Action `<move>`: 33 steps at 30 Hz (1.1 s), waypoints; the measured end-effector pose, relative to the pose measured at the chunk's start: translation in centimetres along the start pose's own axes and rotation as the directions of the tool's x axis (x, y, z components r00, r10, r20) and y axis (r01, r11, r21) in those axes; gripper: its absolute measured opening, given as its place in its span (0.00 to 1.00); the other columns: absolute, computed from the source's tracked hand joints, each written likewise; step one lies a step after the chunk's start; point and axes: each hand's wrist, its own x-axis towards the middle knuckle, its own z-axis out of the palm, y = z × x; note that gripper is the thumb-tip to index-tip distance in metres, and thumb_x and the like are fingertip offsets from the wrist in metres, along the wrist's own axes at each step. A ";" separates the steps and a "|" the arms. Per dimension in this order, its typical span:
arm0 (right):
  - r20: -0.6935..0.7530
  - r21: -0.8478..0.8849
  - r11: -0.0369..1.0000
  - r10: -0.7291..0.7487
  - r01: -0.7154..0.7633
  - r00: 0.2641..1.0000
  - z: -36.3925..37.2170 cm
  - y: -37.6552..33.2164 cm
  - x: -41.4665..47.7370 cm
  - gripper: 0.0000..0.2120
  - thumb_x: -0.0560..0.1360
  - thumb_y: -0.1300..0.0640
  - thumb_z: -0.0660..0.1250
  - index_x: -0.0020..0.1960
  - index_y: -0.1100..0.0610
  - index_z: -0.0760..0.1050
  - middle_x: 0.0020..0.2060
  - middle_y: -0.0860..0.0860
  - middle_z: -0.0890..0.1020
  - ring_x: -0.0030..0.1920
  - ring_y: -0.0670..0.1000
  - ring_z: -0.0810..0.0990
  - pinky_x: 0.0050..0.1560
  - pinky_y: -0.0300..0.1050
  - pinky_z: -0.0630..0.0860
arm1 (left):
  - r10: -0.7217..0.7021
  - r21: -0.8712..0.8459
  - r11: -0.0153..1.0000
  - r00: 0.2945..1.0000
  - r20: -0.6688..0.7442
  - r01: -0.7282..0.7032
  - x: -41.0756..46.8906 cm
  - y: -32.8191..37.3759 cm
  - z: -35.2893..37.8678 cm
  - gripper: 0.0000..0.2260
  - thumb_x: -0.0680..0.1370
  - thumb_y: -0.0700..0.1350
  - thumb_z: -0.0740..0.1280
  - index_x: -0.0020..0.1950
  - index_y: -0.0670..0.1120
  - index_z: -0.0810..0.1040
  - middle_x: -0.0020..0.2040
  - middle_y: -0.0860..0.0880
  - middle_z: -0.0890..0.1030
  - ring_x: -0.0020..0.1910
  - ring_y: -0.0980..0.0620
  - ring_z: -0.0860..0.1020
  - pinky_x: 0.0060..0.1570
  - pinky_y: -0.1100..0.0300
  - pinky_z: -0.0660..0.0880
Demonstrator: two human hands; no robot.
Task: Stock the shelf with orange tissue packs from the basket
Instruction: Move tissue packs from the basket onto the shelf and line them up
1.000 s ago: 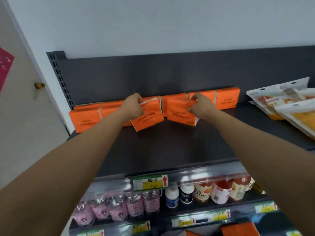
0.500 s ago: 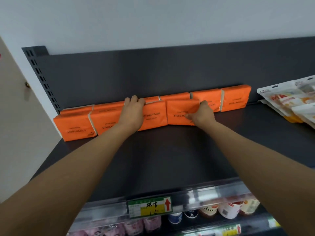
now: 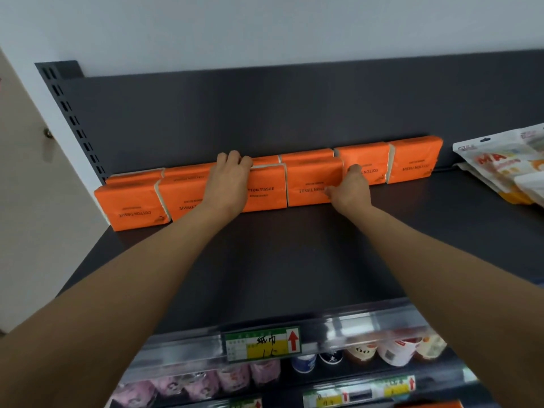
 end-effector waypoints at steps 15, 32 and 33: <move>-0.020 0.039 0.968 -0.248 0.249 0.969 -6.8 2.1 -11.0 0.14 0.75 0.60 0.65 0.60 0.61 0.76 0.57 0.58 0.80 0.59 0.56 0.77 0.59 0.45 0.71 | 0.162 -0.306 0.938 0.987 -0.018 -0.160 -10.1 9.9 -6.2 0.14 0.75 0.38 0.64 0.60 0.42 0.75 0.59 0.43 0.74 0.60 0.42 0.71 0.61 0.51 0.67; 0.483 -0.364 0.916 0.034 0.166 0.875 -9.9 21.2 -27.7 0.12 0.75 0.61 0.64 0.56 0.65 0.79 0.55 0.59 0.81 0.57 0.59 0.78 0.55 0.47 0.74 | 0.250 -0.468 0.868 0.670 0.699 0.164 -32.3 20.2 1.7 0.09 0.75 0.41 0.67 0.54 0.41 0.77 0.54 0.42 0.79 0.55 0.44 0.77 0.46 0.61 0.69; 0.533 -0.413 0.894 0.079 0.177 0.843 -9.7 22.0 -28.2 0.13 0.76 0.61 0.63 0.56 0.66 0.79 0.55 0.59 0.81 0.58 0.59 0.78 0.56 0.48 0.75 | 0.252 -0.451 0.875 0.633 0.732 0.173 -33.3 20.6 2.1 0.09 0.75 0.42 0.68 0.54 0.42 0.77 0.55 0.42 0.79 0.56 0.45 0.76 0.47 0.61 0.69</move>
